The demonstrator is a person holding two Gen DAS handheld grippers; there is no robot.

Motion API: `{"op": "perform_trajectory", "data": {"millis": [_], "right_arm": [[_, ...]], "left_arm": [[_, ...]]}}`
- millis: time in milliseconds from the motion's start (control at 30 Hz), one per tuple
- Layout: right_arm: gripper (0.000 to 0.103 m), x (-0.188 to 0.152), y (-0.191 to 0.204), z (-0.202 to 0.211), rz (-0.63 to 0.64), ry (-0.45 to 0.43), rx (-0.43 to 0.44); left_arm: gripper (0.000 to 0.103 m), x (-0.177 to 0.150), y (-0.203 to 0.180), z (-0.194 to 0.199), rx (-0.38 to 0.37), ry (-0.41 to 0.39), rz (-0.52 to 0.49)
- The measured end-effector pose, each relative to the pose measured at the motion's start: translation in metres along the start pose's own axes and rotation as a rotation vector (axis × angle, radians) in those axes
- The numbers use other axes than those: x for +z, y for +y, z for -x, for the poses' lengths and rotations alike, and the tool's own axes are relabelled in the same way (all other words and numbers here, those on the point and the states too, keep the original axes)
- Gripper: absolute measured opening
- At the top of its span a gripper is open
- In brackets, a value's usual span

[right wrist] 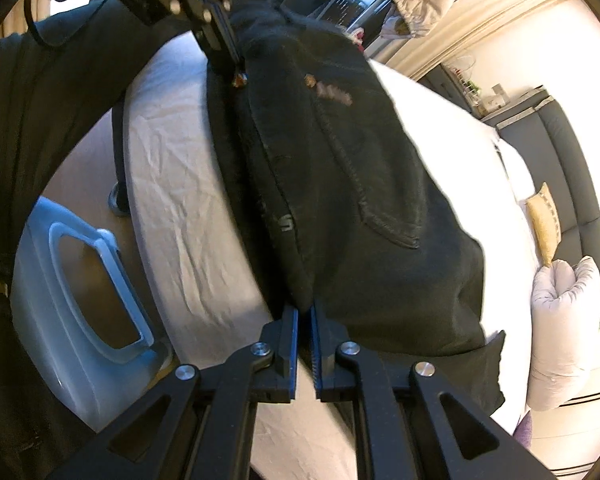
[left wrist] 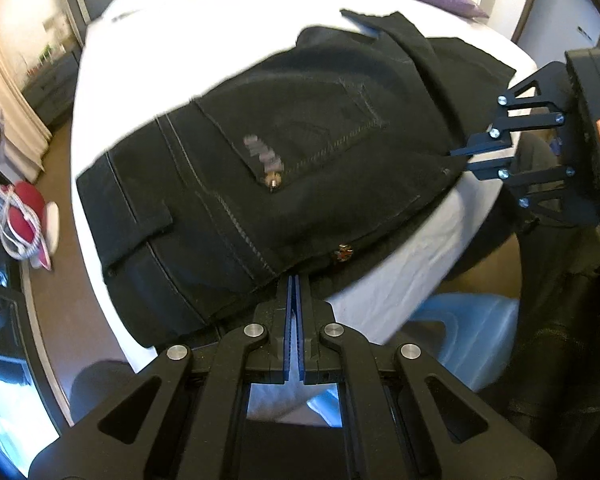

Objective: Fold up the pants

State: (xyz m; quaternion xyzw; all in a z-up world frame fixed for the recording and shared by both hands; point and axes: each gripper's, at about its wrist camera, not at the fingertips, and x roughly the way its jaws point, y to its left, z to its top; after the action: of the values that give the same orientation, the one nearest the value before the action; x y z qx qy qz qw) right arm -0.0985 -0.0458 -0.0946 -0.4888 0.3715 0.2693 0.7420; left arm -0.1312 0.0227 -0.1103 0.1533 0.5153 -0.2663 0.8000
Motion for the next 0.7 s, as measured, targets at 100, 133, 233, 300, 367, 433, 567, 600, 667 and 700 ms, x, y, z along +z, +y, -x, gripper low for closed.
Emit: {"op": "perform_trajectory", "data": {"millis": [100, 133, 233, 300, 367, 433, 567, 600, 667, 700], "right_arm": [[0.008, 0.001, 0.0, -0.003, -0.021, 0.001, 0.0], [0.008, 0.001, -0.002, -0.004, -0.034, -0.002, 0.003], [0.009, 0.001, -0.003, -0.006, -0.048, -0.004, -0.002], [0.01, 0.001, -0.002, -0.007, -0.049, -0.003, -0.011], [0.01, 0.002, 0.0, -0.007, -0.053, -0.002, -0.017], [0.011, 0.002, 0.0, -0.005, -0.07, -0.004, -0.019], [0.012, -0.001, 0.001, -0.005, -0.117, -0.018, -0.032], [0.012, -0.001, 0.001, -0.005, -0.129, -0.02, -0.036], [0.012, -0.002, -0.001, -0.004, -0.165, -0.028, -0.034], [0.014, -0.004, -0.003, -0.003, -0.189, -0.031, -0.028]], "left_arm": [[0.001, -0.003, -0.001, 0.013, -0.011, 0.021, -0.002], [0.001, -0.005, -0.001, 0.019, -0.022, 0.022, 0.005], [0.001, -0.001, 0.002, 0.038, -0.042, -0.003, 0.034], [0.001, 0.014, 0.0, 0.047, -0.056, -0.055, 0.048], [0.001, 0.037, -0.006, 0.047, -0.085, -0.108, 0.049], [0.001, 0.063, -0.015, 0.037, -0.091, -0.147, 0.039], [0.001, 0.102, -0.029, -0.003, -0.108, -0.159, 0.046], [0.001, 0.108, -0.03, -0.022, -0.101, -0.124, 0.052], [0.001, 0.11, -0.033, -0.056, -0.035, -0.035, 0.05], [0.001, 0.107, -0.033, -0.066, -0.033, -0.011, 0.054]]}}
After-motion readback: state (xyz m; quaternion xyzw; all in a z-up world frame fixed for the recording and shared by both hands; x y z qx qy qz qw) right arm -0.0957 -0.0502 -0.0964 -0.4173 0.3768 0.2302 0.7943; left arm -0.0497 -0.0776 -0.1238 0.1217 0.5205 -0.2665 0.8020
